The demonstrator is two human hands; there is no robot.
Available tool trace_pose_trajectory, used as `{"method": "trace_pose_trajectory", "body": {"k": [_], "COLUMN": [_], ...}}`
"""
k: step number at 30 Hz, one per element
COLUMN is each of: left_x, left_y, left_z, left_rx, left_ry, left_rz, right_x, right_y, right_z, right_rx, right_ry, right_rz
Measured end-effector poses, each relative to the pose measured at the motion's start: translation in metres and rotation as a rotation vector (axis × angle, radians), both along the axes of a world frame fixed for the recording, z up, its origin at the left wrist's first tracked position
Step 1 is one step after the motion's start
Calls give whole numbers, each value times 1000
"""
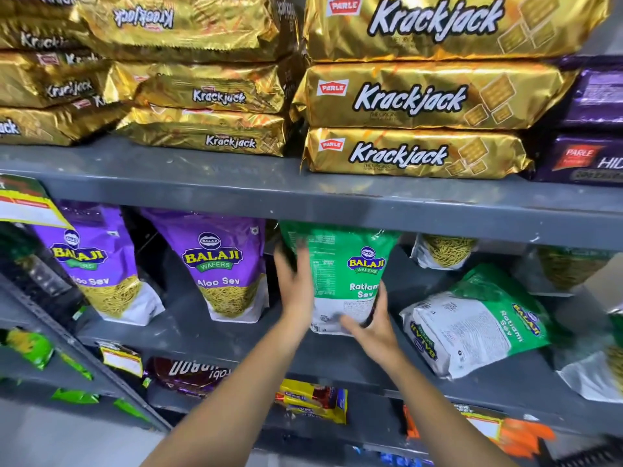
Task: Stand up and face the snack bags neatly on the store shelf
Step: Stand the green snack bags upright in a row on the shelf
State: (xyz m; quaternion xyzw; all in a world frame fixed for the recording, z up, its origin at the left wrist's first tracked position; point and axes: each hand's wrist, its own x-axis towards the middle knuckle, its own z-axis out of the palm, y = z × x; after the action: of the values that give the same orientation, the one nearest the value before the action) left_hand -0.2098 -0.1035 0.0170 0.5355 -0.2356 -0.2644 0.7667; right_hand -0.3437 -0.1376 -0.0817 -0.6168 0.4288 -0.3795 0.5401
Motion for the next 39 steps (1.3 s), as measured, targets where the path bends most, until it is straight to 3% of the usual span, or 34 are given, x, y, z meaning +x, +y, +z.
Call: {"method": "trace_pose_trajectory", "body": {"k": [3,6,11,14,19,25,28,31,39], "left_x": [-35,-57,-38,-17,5,-47,-78,-92,-29], "left_y": [30,38,9,-14,-32,23,47,52,11], "left_z": [-51,-83,-83,-88,-102,-112,-116,-111,-99], "left_rx": [90,202,172,201,257,164,141,116,158], "left_ry": [104,169,283,248,285,28,103,185,153], "left_rz": [170,120,38,-82,-228,282,153,-6,-174], "right_x": [-5,-7,-8,-14,-12,8,27,35,30], "right_y": [-3,-10,-2,13,24,-44,-75,-65,-29], "right_z": [7,17,8,-10,-21,20,42,43,3], "right_rx": [184,269,176,41,8,134,263,433,318], "right_ry": [-235,-306,-148,-67,-15,-177,-286,-260,-179], "right_rz": [-125,-139,-234,-183,-173,-345,-207,-17,-175]}}
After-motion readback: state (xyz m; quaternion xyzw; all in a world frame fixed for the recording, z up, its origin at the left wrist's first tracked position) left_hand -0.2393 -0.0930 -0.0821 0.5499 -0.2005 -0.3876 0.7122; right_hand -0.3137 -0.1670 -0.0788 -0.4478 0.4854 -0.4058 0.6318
